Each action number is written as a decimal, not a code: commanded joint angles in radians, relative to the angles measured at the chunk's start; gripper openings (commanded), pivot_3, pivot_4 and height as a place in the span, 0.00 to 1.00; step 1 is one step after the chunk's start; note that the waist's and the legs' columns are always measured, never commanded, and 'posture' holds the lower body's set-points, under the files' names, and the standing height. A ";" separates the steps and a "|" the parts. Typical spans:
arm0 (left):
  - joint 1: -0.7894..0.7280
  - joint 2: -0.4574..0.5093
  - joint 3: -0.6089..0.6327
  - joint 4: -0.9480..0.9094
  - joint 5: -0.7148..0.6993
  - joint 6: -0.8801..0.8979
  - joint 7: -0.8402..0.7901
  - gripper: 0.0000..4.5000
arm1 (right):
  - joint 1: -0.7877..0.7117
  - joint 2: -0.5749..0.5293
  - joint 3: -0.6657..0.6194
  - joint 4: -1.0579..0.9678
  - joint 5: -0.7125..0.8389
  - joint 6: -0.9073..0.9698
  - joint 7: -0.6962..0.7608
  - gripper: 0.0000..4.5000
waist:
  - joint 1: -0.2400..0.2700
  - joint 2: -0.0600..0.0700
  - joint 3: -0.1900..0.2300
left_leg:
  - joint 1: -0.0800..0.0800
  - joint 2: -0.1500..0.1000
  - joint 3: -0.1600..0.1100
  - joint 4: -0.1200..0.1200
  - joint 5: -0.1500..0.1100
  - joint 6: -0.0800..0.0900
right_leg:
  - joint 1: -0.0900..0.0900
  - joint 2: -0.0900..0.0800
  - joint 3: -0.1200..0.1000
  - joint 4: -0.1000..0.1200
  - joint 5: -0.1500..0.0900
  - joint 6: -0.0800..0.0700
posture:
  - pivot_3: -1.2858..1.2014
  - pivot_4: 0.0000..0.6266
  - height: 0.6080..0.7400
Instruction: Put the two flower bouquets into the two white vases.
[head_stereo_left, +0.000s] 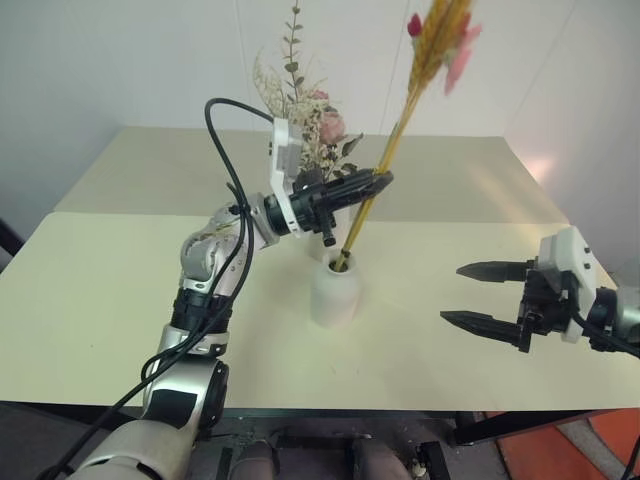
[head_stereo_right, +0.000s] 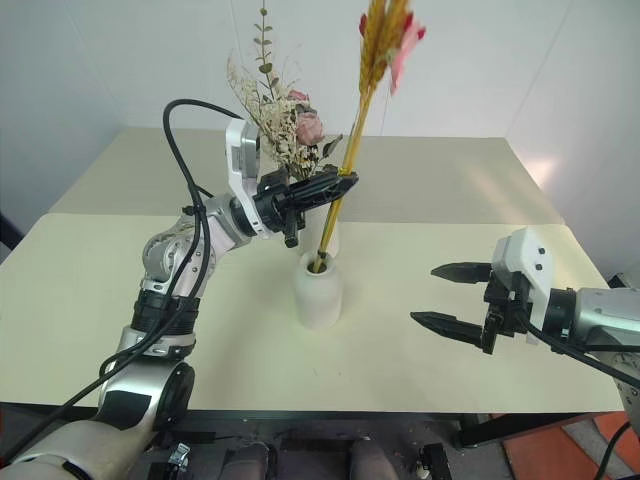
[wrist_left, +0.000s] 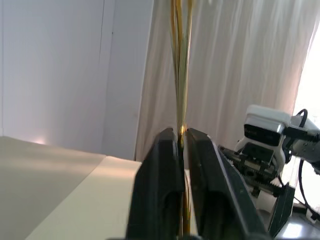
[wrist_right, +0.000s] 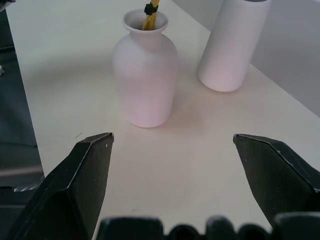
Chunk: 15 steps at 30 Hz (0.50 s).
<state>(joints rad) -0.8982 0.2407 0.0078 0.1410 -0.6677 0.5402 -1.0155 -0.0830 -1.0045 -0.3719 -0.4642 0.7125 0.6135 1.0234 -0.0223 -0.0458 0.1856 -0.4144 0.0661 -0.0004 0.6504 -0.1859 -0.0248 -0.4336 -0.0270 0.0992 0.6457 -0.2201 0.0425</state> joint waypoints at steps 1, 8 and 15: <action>0.020 0.035 -0.002 -0.068 0.008 -0.004 -0.015 0.35 | 0.001 0.003 -0.032 -0.023 -0.001 -0.019 -0.007 1.00 | 0.000 0.000 0.000 | 0.000 0.000 0.000 0.000 0.000 0.000 | 0.000 0.000 0.000 0.000 0.000 0.000 | 0.52 0.24 1.00; 0.138 0.189 0.027 -0.214 -0.022 0.065 -0.027 0.86 | 0.016 0.013 -0.021 -0.021 -0.006 -0.021 -0.007 1.00 | -0.004 0.000 0.000 | 0.000 0.000 0.000 0.000 0.000 0.000 | 0.000 0.000 0.000 0.000 0.000 0.000 | 0.52 0.24 1.00; 0.232 0.384 0.078 -0.208 0.068 -0.018 -0.060 0.99 | -0.021 0.036 -0.006 0.008 -0.015 -0.015 -0.048 1.00 | -0.009 0.000 0.000 | 0.001 0.000 0.000 0.000 0.000 0.000 | 0.000 0.000 0.000 0.000 0.000 0.000 | 0.52 0.24 1.00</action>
<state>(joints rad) -0.6664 0.5978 0.0551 -0.0627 -0.6270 0.5691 -1.0550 -0.0788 -0.9728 -0.3623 -0.4590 0.6974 0.6124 0.9999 -0.0310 -0.0457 0.1855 -0.4135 0.0665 -0.0003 0.6503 -0.1860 -0.0249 -0.4337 -0.0270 0.0990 0.6461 -0.2202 0.0422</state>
